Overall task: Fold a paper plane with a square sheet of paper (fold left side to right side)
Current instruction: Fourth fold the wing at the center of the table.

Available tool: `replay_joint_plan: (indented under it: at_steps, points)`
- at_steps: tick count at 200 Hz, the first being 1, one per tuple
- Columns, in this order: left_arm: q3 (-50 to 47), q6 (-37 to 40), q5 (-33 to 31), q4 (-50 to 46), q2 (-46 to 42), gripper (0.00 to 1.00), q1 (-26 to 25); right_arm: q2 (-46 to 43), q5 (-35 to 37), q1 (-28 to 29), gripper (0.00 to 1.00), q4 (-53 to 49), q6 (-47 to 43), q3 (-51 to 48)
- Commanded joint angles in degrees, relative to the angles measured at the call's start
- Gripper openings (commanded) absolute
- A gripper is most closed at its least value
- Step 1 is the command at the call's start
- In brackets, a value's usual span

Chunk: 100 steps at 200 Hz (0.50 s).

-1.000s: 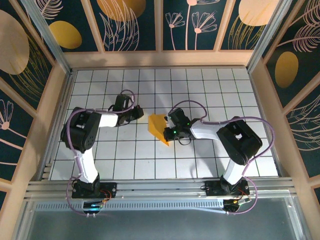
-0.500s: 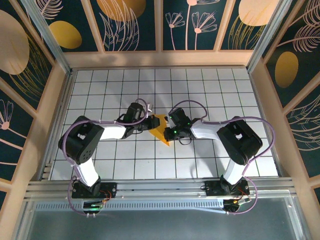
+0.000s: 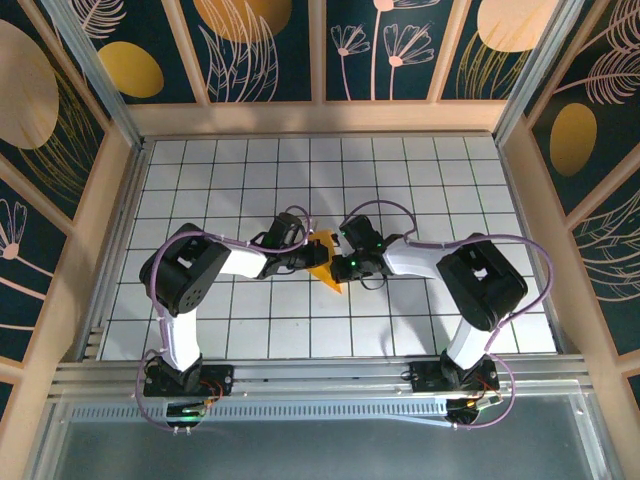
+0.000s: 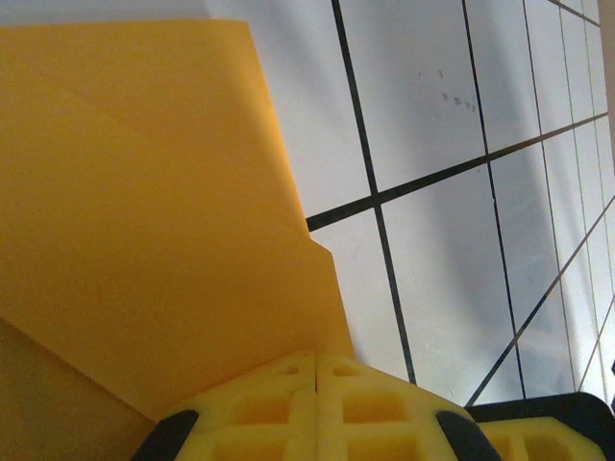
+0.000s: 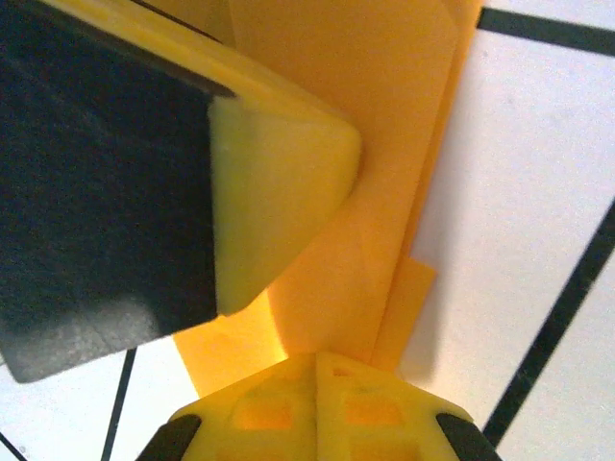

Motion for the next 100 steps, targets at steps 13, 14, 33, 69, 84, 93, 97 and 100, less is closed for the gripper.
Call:
replay_joint_plan:
  at_steps: [13,14,33,69,84,93,97,100]
  points:
    - [-0.9,-0.4,-4.0,-5.1,2.0,0.00,0.2,-4.5,-2.6,-1.2,0.00,-6.5,1.2,2.2]
    - [-1.0,-0.4,-4.1,-5.0,2.1,0.00,0.2,-4.7,-2.7,-1.2,0.00,-6.4,1.2,2.2]
    - [-1.4,-0.4,-4.3,-5.1,1.9,0.00,0.2,-7.5,-5.1,-2.1,0.00,-5.3,1.8,1.3]
    - [-1.6,-0.2,-4.3,-4.9,1.6,0.00,0.2,-9.4,-14.3,-2.2,0.00,0.1,4.5,-5.0]
    - [-1.7,-0.2,-4.4,-4.9,1.5,0.00,0.2,-9.0,-17.0,-2.1,0.00,4.7,6.7,-7.6]
    - [-1.8,-0.3,-4.4,-4.8,1.4,0.00,0.2,-8.4,-17.4,-2.0,0.00,6.3,7.4,-8.1]
    - [-1.8,-0.3,-4.5,-4.9,1.5,0.00,0.2,-8.2,-17.3,-2.0,0.00,6.6,7.6,-8.2]
    - [-1.7,-0.3,-4.4,-4.9,1.5,0.00,0.2,-8.0,-17.2,-2.0,0.00,6.9,7.8,-8.1]
